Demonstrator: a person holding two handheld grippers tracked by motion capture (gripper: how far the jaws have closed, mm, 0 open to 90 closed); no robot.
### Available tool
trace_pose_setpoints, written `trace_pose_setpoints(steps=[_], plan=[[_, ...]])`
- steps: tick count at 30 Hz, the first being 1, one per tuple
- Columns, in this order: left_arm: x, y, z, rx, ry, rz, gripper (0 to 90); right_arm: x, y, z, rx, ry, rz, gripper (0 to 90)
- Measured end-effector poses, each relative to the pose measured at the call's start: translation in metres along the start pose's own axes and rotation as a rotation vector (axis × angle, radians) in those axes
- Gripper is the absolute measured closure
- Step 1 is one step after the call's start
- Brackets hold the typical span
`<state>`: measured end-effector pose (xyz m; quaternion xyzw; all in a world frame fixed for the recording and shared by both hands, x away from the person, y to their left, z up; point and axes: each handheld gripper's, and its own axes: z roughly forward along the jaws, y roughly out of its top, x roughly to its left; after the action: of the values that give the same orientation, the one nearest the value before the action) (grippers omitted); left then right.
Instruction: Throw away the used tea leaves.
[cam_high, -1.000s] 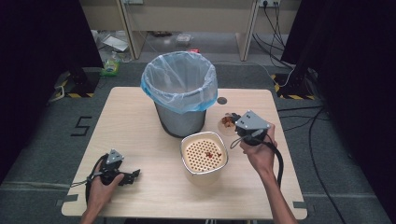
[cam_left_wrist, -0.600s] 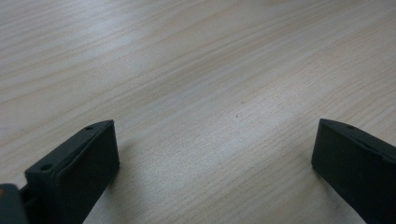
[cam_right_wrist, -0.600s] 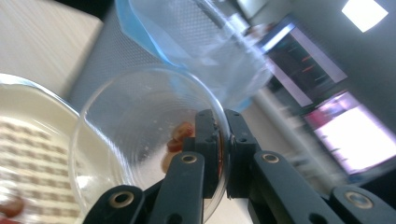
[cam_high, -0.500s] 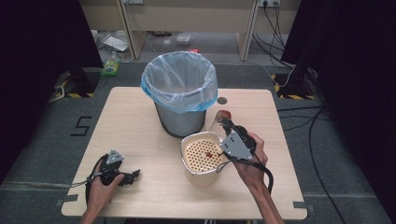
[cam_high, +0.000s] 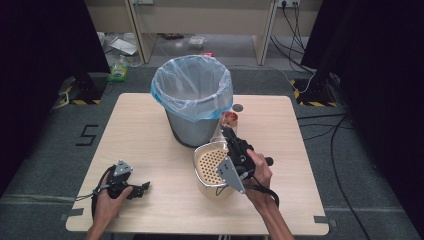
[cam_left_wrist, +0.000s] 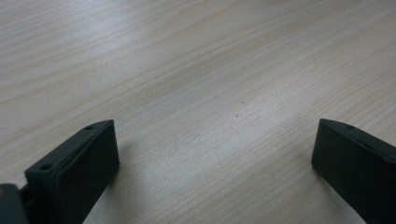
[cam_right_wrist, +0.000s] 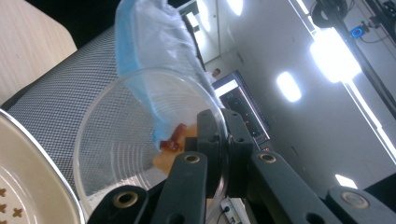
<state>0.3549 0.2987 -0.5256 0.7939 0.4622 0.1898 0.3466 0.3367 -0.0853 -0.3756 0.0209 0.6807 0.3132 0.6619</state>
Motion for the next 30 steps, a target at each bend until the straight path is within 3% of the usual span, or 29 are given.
trace_pose_setpoints(steps=[1, 3, 4, 5, 6, 9, 13, 16, 18, 21, 23, 25, 28, 30], plan=[[0.0, 0.0, 0.0, -0.001, 0.001, 0.002, 0.0, 0.0, 0.0, 0.0, 0.0, 0.0, 0.0, 87.9], [0.0, 0.0, 0.0, 0.0, 0.001, 0.002, 0.0, 0.006, 0.001, 0.001, -0.003, 0.004, -0.065, 87.9], [0.0, 0.0, 0.0, 0.0, 0.0, 0.0, 0.0, 0.006, 0.001, 0.001, -0.003, 0.004, -0.065, 87.9], [0.0, 0.0, 0.0, 0.0, 0.0, 0.0, 0.0, 0.008, -0.001, 0.004, 0.019, 0.006, -0.102, 87.9], [0.0, 0.0, 0.0, 0.0, 0.0, 0.0, 0.0, 0.01, -0.005, 0.007, 0.041, 0.009, -0.087, 87.9], [0.0, 0.0, 0.0, 0.0, 0.0, 0.0, 0.0, 0.011, -0.001, 0.002, 0.0, -0.014, -0.13, 87.9], [0.0, 0.0, 0.0, -0.001, 0.001, 0.001, 0.0, 0.02, -0.005, 0.004, 0.009, -0.022, -0.194, 87.9], [0.0, 0.0, 0.0, 0.0, 0.0, 0.0, 0.0, 0.02, -0.006, 0.005, 0.011, -0.028, -0.202, 87.9], [0.0, 0.0, 0.0, 0.0, 0.0, 0.0, 0.0, 0.021, -0.001, 0.001, -0.016, -0.039, -0.218, 87.9], [0.0, 0.0, 0.0, 0.0, 0.0, 0.0, 0.0, 0.022, -0.005, 0.005, 0.008, -0.036, -0.2, 87.9], [0.0, 0.0, 0.0, 0.0, 0.0, 0.0, 0.0, 0.022, -0.002, -0.001, -0.026, -0.058, -0.226, 87.9], [0.0, 0.0, 0.0, 0.0, -0.001, -0.001, 0.0, 0.022, -0.002, 0.0, -0.012, -0.044, -0.222, 87.9], [0.0, 0.0, 0.0, 0.0, 0.0, 0.0, 0.0, 0.02, -0.002, -0.002, -0.021, -0.06, -0.224, 87.9], [0.0, 0.0, 0.0, 0.0, 0.0, 0.0, 0.0, 0.02, -0.003, 0.0, -0.021, -0.036, -0.21, 87.8]])
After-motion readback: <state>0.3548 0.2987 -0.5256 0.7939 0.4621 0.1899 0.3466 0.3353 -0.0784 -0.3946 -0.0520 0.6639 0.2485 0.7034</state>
